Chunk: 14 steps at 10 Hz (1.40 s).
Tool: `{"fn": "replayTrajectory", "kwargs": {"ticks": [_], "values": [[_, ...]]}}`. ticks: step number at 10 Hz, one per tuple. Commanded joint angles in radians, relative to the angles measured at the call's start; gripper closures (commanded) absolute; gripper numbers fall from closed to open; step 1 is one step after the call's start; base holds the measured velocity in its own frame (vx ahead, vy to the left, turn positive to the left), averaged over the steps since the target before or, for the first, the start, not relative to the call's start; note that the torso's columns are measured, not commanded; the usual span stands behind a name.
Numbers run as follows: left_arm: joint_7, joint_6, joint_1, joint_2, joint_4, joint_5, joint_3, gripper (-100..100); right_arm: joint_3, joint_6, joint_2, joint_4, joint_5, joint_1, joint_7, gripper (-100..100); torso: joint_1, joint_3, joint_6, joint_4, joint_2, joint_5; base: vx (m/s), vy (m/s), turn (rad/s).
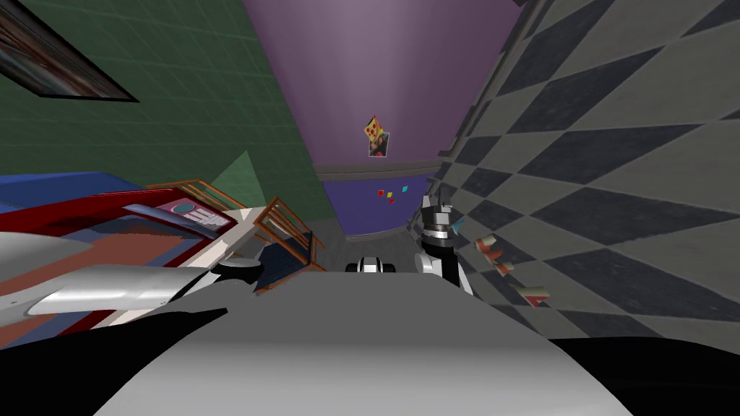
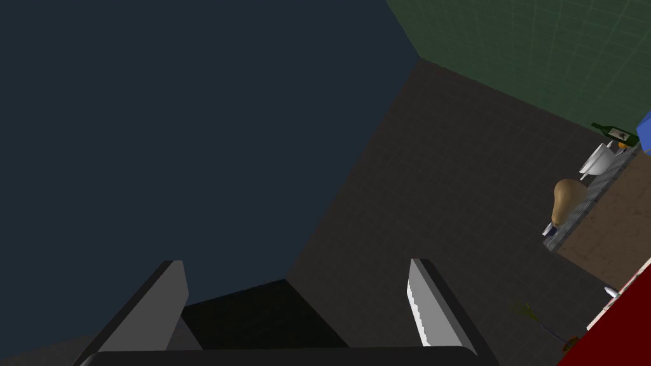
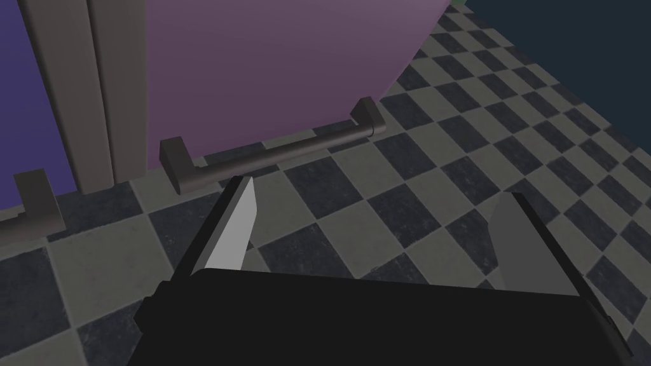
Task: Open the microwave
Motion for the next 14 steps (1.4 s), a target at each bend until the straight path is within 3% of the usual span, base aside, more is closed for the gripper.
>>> {"fn": "replayTrajectory", "kwargs": {"ticks": [1,8,9,10,11,12,14], "values": [[-0.006,0.016,-0.047,0.021,0.055,-0.027,0.074,-100,0.0,0.0,0.0,0.0,0.0,0.0,0.0,0,-0.001,-0.001,0.002,0.0,-0.001,0.0,0.087,0.044,-0.12],[-0.01,0.123,-0.128,0.094,0.176,-0.084,0.267,-100,0.0,0.0,0.0,0.0,0.0,0.0,0.0,0,-0.001,-0.001,0.001,0.0,-0.001,0.0,0.089,0.068,-0.168],[-0.01,0.123,-0.128,0.094,0.176,-0.084,0.282,-100,0.0,0.0,0.0,0.0,0.0,0.0,0.0,0,0.0,-0.001,0.002,-0.001,-0.002,0.0,0.066,0.072,-0.086],[-0.012,0.147,-0.144,0.108,0.202,-0.096,0.323,-100,0.0,0.0,0.0,0.0,0.0,0.0,0.0,0,-0.001,0.0,0.0,0.0,0.0,0.0,0.079,0.071,-0.145],[-0.012,0.147,-0.144,0.108,0.202,-0.096,0.329,-100,0.0,0.0,0.0,0.0,0.0,0.0,0.0,0,-0.001,0.0,0.001,0.0,-0.001,-0.001,0.067,0.069,-0.087],[-0.015,0.17,-0.158,0.122,0.226,-0.107,0.37,-100,0.0,0.0,0.0,0.0,0.0,0.0,0.0,0,-0.001,0.0,0.001,0.0,-0.001,0.0,0.061,0.089,-0.165],[-0.018,0.191,-0.17,0.134,0.248,-0.117,0.416,-100,0.0,0.0,0.0,0.0,0.0,0.0,0.0,0,0.002,-0.001,0.002,-0.001,-0.002,0.0,0.063,0.104,-0.156]]}}
